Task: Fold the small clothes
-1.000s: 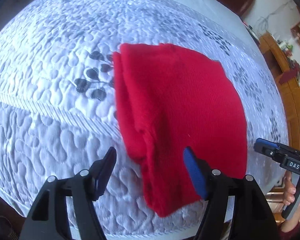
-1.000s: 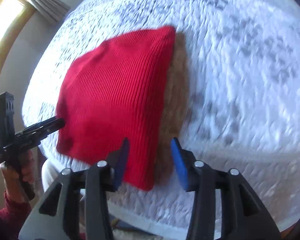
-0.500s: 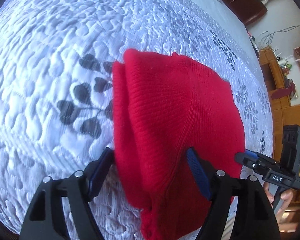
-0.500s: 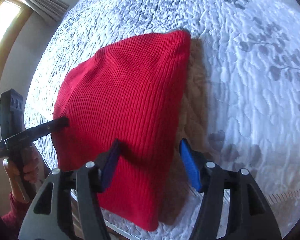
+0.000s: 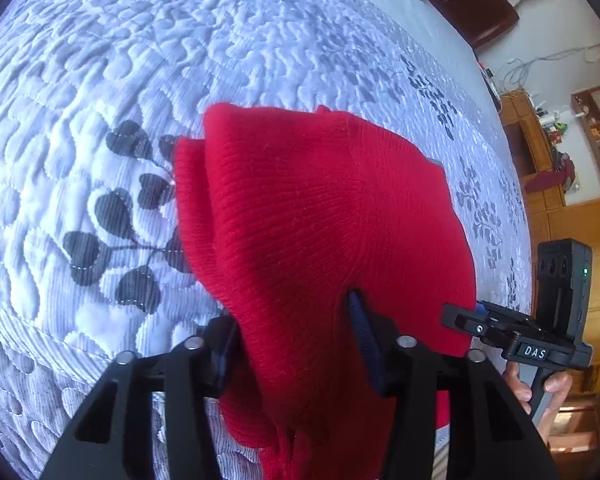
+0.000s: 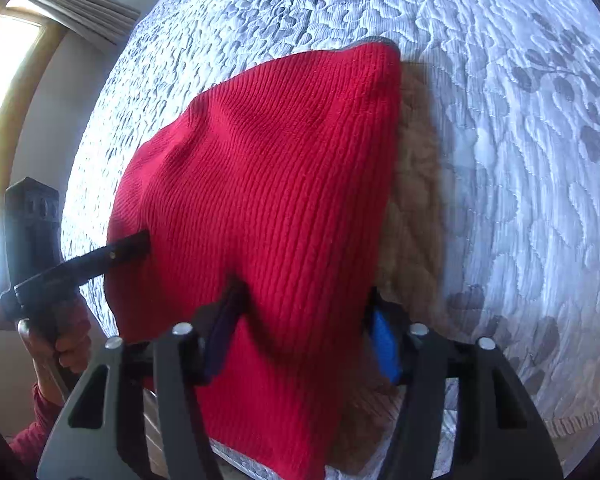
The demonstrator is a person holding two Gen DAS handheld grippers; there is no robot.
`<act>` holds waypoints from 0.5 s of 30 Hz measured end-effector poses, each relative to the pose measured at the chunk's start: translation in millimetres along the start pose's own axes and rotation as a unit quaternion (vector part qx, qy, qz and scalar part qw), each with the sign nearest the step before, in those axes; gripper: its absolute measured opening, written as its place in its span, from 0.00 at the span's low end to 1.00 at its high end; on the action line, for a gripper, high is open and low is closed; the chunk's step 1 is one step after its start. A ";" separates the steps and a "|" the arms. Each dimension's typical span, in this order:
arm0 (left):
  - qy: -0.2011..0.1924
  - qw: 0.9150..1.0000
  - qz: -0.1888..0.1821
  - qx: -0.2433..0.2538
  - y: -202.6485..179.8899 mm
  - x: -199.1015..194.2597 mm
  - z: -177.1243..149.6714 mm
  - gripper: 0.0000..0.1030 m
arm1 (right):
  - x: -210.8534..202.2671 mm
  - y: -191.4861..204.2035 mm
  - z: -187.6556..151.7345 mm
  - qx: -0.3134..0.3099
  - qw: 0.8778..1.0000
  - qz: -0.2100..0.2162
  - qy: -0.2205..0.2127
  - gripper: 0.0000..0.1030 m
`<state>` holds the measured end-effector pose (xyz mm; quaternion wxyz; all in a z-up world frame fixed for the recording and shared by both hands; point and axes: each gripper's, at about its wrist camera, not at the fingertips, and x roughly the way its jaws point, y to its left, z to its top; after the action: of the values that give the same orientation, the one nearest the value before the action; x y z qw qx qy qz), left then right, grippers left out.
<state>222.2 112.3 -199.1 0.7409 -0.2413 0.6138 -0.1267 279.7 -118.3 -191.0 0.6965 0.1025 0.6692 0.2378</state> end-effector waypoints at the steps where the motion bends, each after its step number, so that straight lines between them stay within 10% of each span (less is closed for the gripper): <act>1: -0.001 1.000 -0.001 0.002 -1.8 -0.6 -0.5 0.37 | -1.6 1.1 -0.7 -0.004 1.000 -0.001 -0.003 0.43; 15: -0.038 0.996 -0.004 0.079 -94.0 -25.8 -21.2 0.27 | -87.7 -13.7 -27.9 -0.028 0.998 0.006 -0.062 0.27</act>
<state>206.4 40.5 -131.8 0.7803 -0.1886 0.5720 -0.1684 255.7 -176.2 -122.2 0.7380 0.1020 0.6170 0.2535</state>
